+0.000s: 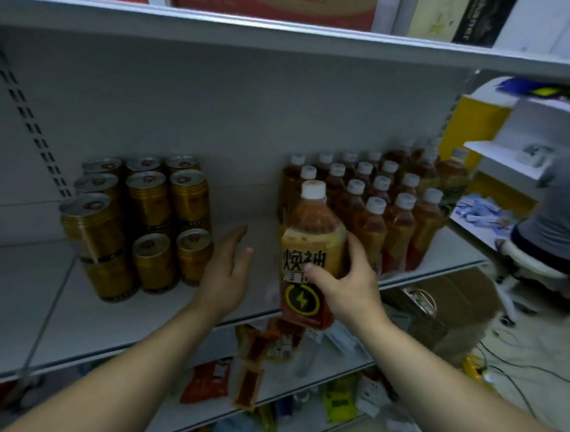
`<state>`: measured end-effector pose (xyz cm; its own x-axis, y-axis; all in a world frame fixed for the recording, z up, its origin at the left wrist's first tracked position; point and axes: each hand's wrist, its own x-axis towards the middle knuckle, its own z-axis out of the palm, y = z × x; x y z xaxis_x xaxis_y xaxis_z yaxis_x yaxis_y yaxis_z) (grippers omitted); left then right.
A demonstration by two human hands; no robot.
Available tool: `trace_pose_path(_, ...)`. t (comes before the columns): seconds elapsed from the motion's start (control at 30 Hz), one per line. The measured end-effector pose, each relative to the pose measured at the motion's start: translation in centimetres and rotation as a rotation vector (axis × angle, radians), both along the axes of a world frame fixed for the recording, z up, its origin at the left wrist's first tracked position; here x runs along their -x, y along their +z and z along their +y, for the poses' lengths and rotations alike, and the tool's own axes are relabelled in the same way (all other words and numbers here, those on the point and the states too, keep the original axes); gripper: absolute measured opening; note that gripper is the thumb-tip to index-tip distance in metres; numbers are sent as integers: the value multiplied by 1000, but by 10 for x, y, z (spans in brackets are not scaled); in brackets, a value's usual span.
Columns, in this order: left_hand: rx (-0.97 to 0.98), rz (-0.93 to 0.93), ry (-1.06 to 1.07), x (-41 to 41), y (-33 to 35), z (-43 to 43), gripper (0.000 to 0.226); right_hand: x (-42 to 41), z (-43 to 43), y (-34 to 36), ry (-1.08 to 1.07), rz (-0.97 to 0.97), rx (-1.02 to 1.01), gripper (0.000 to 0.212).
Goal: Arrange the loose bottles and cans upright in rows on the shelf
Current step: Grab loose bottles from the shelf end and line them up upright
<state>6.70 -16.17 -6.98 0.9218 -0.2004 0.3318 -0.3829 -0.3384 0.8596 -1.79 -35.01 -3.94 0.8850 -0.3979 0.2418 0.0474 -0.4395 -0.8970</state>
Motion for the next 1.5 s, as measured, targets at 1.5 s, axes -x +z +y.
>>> trace_pose_path(1.5, 11, 203, 663, -7, -8, -204, 54, -95, -390, -12, 437, 240, -9, 81)
